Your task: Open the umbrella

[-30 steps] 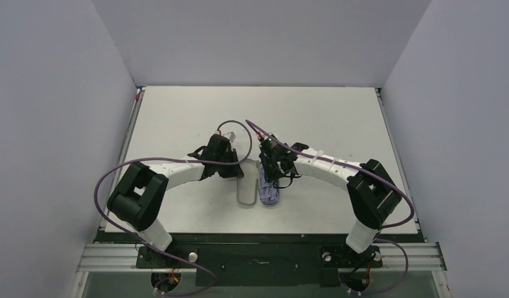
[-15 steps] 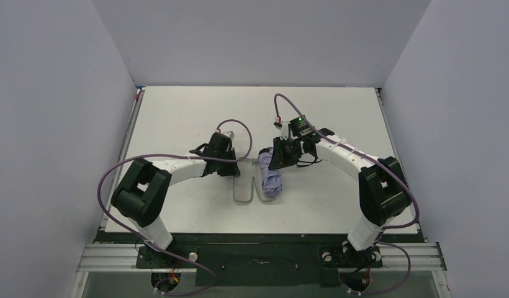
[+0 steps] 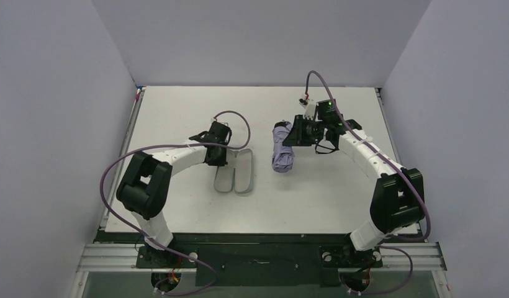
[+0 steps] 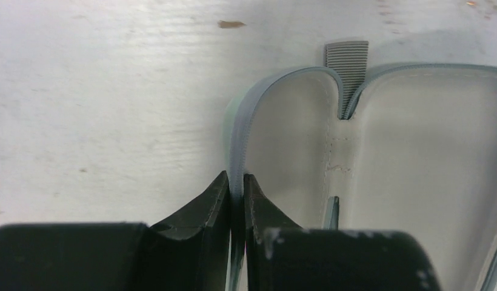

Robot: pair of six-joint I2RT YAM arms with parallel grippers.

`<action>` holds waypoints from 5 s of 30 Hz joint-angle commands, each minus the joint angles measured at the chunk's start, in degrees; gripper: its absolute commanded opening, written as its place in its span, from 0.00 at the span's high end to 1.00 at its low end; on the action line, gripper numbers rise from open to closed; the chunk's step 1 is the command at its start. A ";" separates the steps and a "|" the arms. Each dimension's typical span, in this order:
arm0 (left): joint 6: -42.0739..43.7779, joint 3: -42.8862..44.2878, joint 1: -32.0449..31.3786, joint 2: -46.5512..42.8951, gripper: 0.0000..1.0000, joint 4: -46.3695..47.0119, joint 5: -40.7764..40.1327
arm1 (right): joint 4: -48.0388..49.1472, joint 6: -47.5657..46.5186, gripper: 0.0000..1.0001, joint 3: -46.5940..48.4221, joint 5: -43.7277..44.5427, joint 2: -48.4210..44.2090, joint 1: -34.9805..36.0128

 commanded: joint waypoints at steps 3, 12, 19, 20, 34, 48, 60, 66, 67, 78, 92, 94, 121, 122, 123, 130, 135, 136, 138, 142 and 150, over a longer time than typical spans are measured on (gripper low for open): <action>12.01 7.84 8.35 5.93 0.96 -17.32 -6.58 | 1.21 -2.24 1.00 2.51 0.22 -3.75 -4.63; 25.58 11.75 19.34 10.59 0.90 -22.86 -11.06 | 0.31 -4.22 1.00 1.63 0.36 -4.97 -7.09; 39.48 9.37 33.74 13.05 0.88 -14.01 -17.42 | -0.78 -5.92 1.00 1.35 0.51 -6.37 -7.61; 41.11 9.76 36.54 13.25 0.87 -12.68 -17.64 | -1.07 -6.11 1.00 1.24 0.58 -6.50 -7.61; 45.25 11.50 43.51 8.86 0.44 -10.75 -13.05 | -3.16 -9.18 1.00 1.69 0.38 -8.97 -7.61; 42.56 26.76 42.94 -3.17 0.03 -19.57 -1.75 | -3.01 -9.35 1.00 6.57 -2.93 -10.26 -7.37; 15.75 31.18 37.34 -14.71 0.03 -0.57 68.80 | 14.30 1.10 1.00 7.17 -7.68 -16.51 -5.32; 2.81 28.64 21.41 -16.30 0.03 13.15 73.78 | 13.90 -5.33 1.00 9.23 -6.07 -20.64 1.23; 1.85 27.91 18.40 -16.41 0.03 14.34 73.97 | 12.86 -8.14 1.00 10.11 -5.49 -21.41 3.30; -8.67 22.17 4.48 -19.11 0.03 34.71 68.58 | 5.01 -30.63 1.00 11.85 6.81 -27.63 19.33; -15.19 13.33 1.63 -22.81 0.03 48.11 74.43 | 6.14 -35.83 1.00 10.90 15.14 -28.78 23.11; -12.75 12.17 1.41 -24.14 0.03 48.62 75.40 | 6.45 -35.60 1.00 10.58 14.92 -28.86 23.12; -20.73 14.06 1.22 -21.76 1.00 57.64 66.40 | 7.74 -34.91 0.55 9.10 20.76 -29.64 27.60; -20.95 14.05 1.42 -21.93 1.00 57.99 66.86 | 7.39 -33.23 0.45 9.55 20.93 -29.85 26.90; -21.22 13.93 1.49 -22.08 1.00 58.61 66.95 | 6.57 -32.37 0.30 9.80 21.17 -29.97 26.48; -22.35 14.23 1.65 -22.84 1.00 62.04 68.33 | 4.12 -22.17 0.20 10.57 14.43 -28.47 18.97; -22.62 15.61 1.24 -22.38 1.00 63.48 69.11 | 8.38 -16.38 0.20 11.53 5.59 -26.17 16.89; -22.60 15.97 1.13 -22.22 1.00 63.59 69.04 | 9.88 -15.69 0.20 11.67 1.69 -25.40 16.90; -22.39 16.51 0.92 -21.87 1.00 63.79 68.99 | 11.68 -13.59 0.20 12.02 -3.16 -24.20 17.02; -22.22 17.60 0.33 -21.64 1.00 63.94 68.89 | 13.03 -12.70 0.21 12.40 -5.82 -22.46 17.60; -20.34 18.38 0.28 -23.31 0.81 59.12 68.38 | 12.78 -17.20 0.68 11.30 -4.29 -21.92 16.74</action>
